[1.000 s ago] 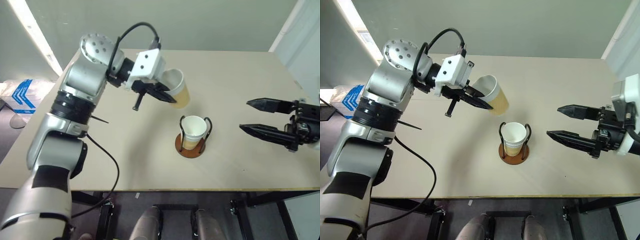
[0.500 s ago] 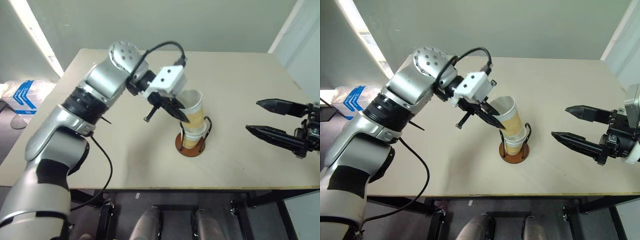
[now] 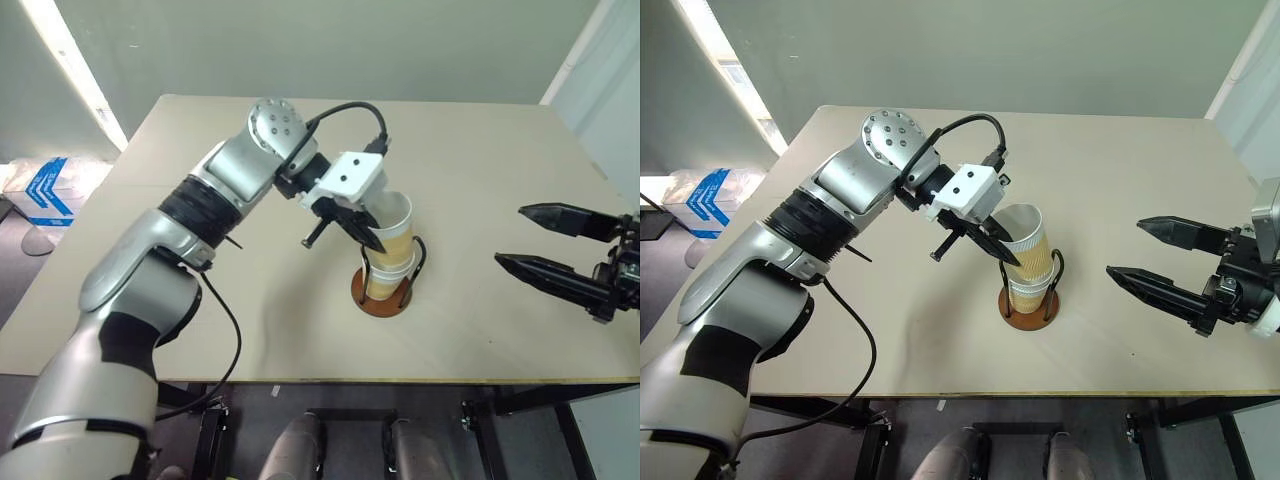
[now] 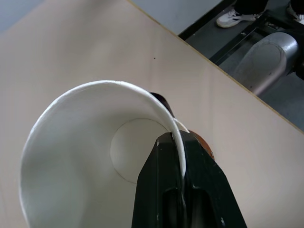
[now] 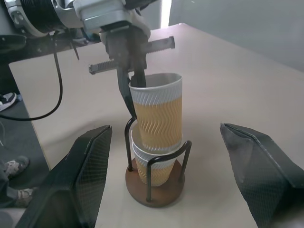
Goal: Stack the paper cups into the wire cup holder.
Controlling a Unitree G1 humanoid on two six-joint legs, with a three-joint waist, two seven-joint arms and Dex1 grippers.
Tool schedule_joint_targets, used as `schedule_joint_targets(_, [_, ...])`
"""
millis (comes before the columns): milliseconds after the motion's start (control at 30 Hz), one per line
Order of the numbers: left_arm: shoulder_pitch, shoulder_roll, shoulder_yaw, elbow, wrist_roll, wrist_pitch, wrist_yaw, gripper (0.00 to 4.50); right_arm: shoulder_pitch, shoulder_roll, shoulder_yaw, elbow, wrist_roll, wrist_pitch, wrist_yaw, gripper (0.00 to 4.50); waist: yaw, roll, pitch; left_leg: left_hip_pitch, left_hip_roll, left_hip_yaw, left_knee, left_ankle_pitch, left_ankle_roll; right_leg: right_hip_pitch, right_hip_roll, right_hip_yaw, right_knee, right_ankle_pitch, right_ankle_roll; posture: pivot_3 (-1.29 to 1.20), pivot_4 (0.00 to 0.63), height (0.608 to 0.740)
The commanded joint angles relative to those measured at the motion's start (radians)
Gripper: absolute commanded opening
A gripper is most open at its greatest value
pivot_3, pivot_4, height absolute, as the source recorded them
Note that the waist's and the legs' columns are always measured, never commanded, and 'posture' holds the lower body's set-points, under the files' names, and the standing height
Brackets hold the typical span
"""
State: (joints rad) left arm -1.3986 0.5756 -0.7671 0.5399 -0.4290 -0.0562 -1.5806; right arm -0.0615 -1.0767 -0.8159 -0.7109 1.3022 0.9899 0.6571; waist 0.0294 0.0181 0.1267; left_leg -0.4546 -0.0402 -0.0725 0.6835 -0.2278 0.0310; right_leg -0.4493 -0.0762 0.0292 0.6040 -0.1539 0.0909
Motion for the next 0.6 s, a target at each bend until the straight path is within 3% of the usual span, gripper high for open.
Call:
schedule_joint_targets(33, [-0.028, 0.014, -0.01, -0.027, 0.001, -0.013, -0.034, 0.45, 0.0, -0.026, -0.042, 0.002, 0.011, -0.027, -0.001, 3.85, 0.0, 0.0, 0.0, 0.0, 0.0, 0.0, 0.0, 0.0, 0.0, 0.0, 0.0, 0.0, 0.0, 0.0, 0.0, 0.0, 0.15, 0.74])
schedule_joint_targets(267, [-0.048, -0.013, 0.037, -0.018, 0.011, 0.013, -0.034, 2.8, -0.011, -0.057, -0.01, 0.032, -0.004, -0.038, 0.017, 3.85, 0.002, 0.0, 0.0, 0.0, 0.0, 0.0, 0.0, -0.001, 0.0, 0.0, 0.0, 0.0, -0.001, 0.0, 0.0, 0.0, 0.15, 0.74])
schedule_joint_targets(400, [-0.047, -0.056, 0.157, 0.002, 0.041, 0.057, -0.032, 4.31, -0.017, -0.062, 0.012, 0.042, -0.008, -0.049, 0.016, 3.85, 0.002, 0.0, 0.0, 0.0, 0.0, 0.0, 0.0, -0.001, 0.001, 0.001, 0.0, 0.0, -0.001, 0.0, 0.0, 0.0, 0.15, 0.74])
schedule_joint_targets(433, [-0.045, -0.065, 0.193, 0.001, 0.04, 0.08, -0.013, 4.47, -0.022, -0.062, 0.022, 0.046, -0.008, -0.052, 0.011, 3.85, 0.002, 0.0, 0.0, 0.0, 0.0, 0.0, 0.001, -0.001, 0.001, 0.001, 0.0, 0.0, -0.001, 0.0, 0.0, 0.0, 0.15, 0.74])
schedule_joint_targets(600, [-0.001, -0.059, 0.367, -0.04, 0.037, 0.216, 0.113, 4.47, -0.035, -0.066, 0.075, 0.081, -0.059, -0.064, 0.011, 3.85, 0.0, 0.0, 0.0, 0.001, 0.0, 0.001, 0.0, -0.001, 0.0, 0.001, 0.0, 0.0, -0.001, 0.0, 0.001, 0.0, 0.15, 0.74])
